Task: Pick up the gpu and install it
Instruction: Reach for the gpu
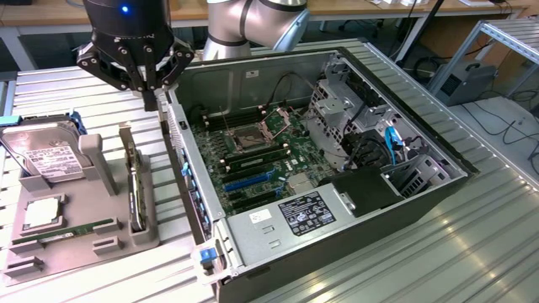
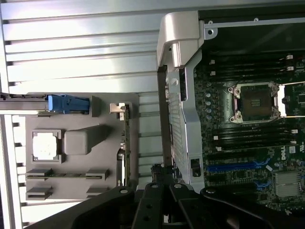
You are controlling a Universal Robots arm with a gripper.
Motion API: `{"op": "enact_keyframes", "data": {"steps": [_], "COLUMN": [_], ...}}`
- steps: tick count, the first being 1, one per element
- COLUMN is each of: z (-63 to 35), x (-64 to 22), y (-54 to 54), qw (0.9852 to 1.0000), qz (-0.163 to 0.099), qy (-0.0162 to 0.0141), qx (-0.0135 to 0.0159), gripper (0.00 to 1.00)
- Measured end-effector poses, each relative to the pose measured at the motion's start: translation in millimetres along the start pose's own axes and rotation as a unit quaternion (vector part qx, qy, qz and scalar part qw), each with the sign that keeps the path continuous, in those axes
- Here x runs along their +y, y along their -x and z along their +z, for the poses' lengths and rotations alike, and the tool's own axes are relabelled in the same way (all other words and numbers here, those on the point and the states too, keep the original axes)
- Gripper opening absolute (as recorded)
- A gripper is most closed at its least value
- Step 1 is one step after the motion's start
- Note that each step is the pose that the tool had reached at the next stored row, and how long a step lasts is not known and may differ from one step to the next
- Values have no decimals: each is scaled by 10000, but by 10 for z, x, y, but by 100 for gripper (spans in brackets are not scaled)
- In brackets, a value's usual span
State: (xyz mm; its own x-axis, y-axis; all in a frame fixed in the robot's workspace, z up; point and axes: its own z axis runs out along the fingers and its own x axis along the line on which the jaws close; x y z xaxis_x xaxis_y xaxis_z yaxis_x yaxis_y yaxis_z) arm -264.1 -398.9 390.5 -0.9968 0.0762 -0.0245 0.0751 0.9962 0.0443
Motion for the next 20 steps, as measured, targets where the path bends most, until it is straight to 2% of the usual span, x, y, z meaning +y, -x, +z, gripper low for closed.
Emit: {"op": "enact_keyframes", "data": {"steps": [20], "z": [4], "x": [-8], "y": [-104], "qw": [10000], "qz": [0], "qy": [0], "qx": [0], "gripper": [11]}}
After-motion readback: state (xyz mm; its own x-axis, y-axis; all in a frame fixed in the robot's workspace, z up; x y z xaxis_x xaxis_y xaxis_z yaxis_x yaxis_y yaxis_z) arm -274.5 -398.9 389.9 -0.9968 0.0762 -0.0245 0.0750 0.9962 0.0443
